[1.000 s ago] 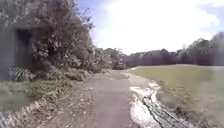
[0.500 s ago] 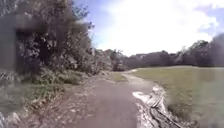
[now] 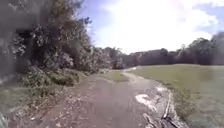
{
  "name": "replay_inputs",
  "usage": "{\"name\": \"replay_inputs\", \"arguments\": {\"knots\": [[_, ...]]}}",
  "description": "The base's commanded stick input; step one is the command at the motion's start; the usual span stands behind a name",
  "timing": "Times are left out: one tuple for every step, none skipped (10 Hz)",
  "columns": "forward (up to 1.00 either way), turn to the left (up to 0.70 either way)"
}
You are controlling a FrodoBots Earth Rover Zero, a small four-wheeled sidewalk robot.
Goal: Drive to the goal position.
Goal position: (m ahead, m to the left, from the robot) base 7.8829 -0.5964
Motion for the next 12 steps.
{"name": "replay_inputs", "arguments": {"knots": [[0.70, 0.00], [0.70, 0.00], [0.70, 0.00], [0.70, 0.00], [0.70, 0.00], [0.70, 0.00], [0.70, 0.00], [0.70, 0.00], [0.70, 0.00], [0.70, 0.00], [0.70, 0.00], [0.70, 0.00]]}}
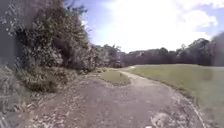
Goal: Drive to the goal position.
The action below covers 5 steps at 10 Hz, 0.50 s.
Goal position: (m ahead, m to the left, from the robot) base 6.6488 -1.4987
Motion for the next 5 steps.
{"name": "replay_inputs", "arguments": {"knots": [[0.57, 0.00], [0.14, 0.00], [0.00, 0.00], [0.00, 0.00], [0.00, 0.00]]}}
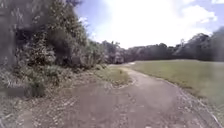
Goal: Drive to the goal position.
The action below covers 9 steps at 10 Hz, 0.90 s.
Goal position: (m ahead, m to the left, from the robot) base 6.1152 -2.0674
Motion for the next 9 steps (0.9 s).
{"name": "replay_inputs", "arguments": {"knots": [[0.00, 0.00], [0.00, 0.00], [0.00, 0.00], [0.00, 0.00], [0.00, 0.00], [0.00, 0.00], [0.00, -0.09], [0.00, -0.32], [0.00, -0.56]]}}
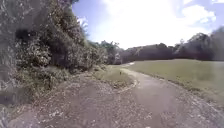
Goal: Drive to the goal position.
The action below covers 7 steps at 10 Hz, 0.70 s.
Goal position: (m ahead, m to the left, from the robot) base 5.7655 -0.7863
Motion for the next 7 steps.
{"name": "replay_inputs", "arguments": {"knots": [[0.00, -0.70], [0.00, -0.70], [0.00, -0.70], [0.00, -0.70], [0.00, -0.70], [0.00, -0.70], [0.00, -0.70]]}}
